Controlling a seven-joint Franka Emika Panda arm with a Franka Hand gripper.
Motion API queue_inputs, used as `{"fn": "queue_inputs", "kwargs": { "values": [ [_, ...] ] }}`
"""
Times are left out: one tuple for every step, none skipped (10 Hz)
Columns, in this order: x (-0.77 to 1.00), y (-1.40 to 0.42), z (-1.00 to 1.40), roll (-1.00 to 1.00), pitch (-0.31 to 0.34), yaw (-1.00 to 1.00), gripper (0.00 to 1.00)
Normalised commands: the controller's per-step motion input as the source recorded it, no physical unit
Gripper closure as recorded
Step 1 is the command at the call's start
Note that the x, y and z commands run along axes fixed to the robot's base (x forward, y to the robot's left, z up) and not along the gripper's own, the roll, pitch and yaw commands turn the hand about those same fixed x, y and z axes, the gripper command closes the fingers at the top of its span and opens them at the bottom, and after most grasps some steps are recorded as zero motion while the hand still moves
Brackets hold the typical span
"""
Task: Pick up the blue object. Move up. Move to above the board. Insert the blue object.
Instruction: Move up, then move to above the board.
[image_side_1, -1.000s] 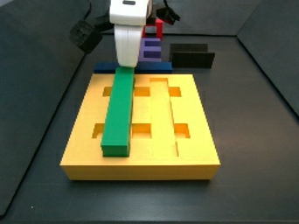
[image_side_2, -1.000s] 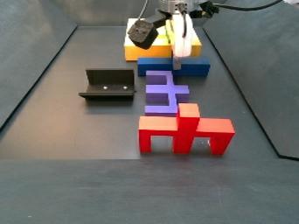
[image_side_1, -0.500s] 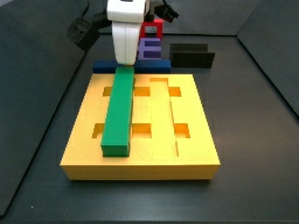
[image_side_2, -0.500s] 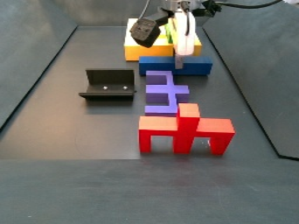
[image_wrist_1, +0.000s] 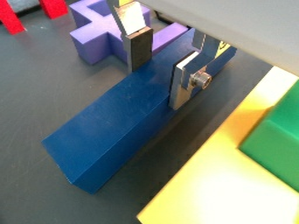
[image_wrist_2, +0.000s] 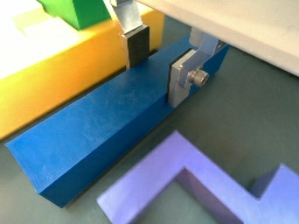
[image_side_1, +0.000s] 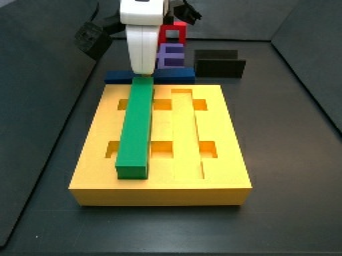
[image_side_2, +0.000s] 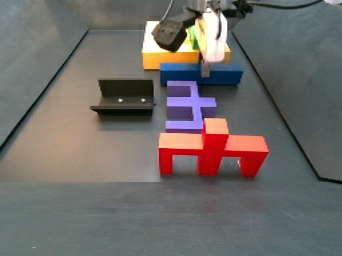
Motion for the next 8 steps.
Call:
{"fn": "queue_inputs", "kwargs": {
  "values": [
    [0.03, 0.08, 0.76, 0.01, 0.028, -0.04, 1.0],
    [0.01, 0.07, 0.62, 0.0, 0.075, -0.05, 1.0],
    [0.04, 0.02, 0.27, -0.06, 0.094, -0.03, 1.0],
    [0.0, 0.0, 1.4, 0.0, 0.0, 0.0, 1.0],
    [-0.01, 0.0, 1.4, -0.01, 0.009, 0.01, 1.0],
    [-0.04, -0.01, 1.4, -0.02, 0.034, 0.0, 1.0],
    [-0.02, 0.01, 1.4, -0.09, 0.011, 0.0, 1.0],
    [0.01, 0.0, 1.4, -0.09, 0.029, 0.0, 1.0]
  ]
}}
